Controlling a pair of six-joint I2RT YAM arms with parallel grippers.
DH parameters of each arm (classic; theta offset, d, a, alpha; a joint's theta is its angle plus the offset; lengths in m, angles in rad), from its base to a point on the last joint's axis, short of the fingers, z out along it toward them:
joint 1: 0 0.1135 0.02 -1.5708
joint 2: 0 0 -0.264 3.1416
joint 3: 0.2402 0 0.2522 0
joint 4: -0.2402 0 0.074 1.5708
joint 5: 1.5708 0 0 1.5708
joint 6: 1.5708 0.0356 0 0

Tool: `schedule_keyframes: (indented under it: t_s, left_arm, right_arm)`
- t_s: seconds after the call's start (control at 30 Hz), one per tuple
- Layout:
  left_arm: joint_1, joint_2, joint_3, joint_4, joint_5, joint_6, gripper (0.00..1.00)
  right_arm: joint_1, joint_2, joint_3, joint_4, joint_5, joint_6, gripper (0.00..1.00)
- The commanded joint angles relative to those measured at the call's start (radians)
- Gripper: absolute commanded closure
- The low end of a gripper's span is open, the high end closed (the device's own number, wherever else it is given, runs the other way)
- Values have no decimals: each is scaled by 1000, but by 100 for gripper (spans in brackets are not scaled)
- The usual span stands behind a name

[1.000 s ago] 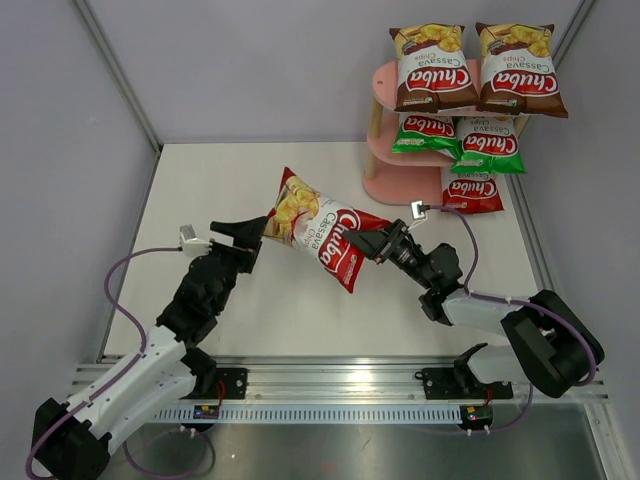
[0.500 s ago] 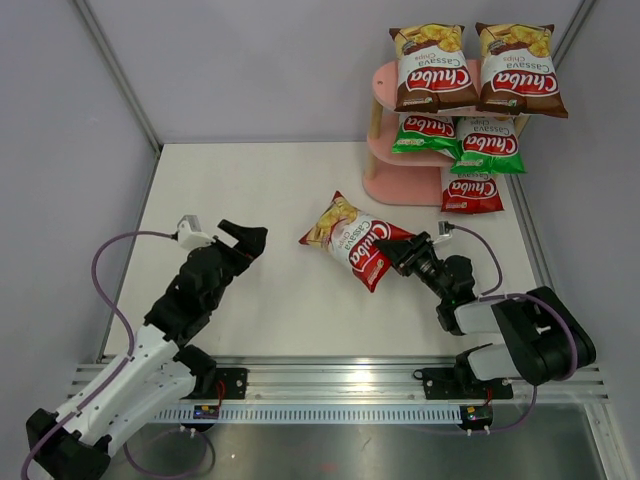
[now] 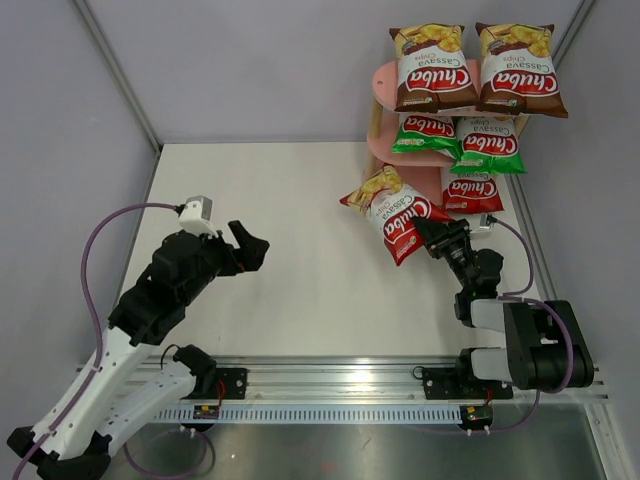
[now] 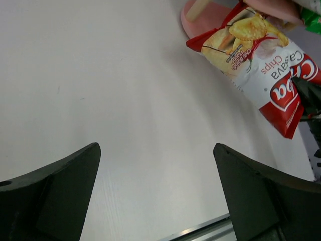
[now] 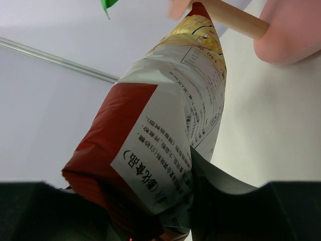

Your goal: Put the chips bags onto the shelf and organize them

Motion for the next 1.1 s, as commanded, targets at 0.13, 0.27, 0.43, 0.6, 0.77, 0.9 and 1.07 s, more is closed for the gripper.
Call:
schedule_keyframes:
  t_s: [0.13,0.27,0.43,0.6,0.77,0.9,1.07]
  left_arm:
    - [3,-74,107,-219,55,186,1]
    - [1,-109,95,-239,28,230,1]
    - [3,-152,34,-196,-29,255,1]
    - [1,-192,-28,-167,-87,261,1]
    - [3,-235,-38,-158,-120,256,1]
    - [3,-255,-42,-162,-123,250,1]
    - [1,-272,-48,-153,-109,249,1]
  right_arm:
    - [-57,100,38,187,-36,41,88]
    - [-61,143,35,249,-31,44,89]
    - [-98,192,82,266,-29,50,89]
    - [-149,224,122,270,-25,55,89]
    - [-170,261,165,296,-5,72,89]
    - [-187,300,190,306,32,75,90]
    - [-196,320,221,306,70,58,90]
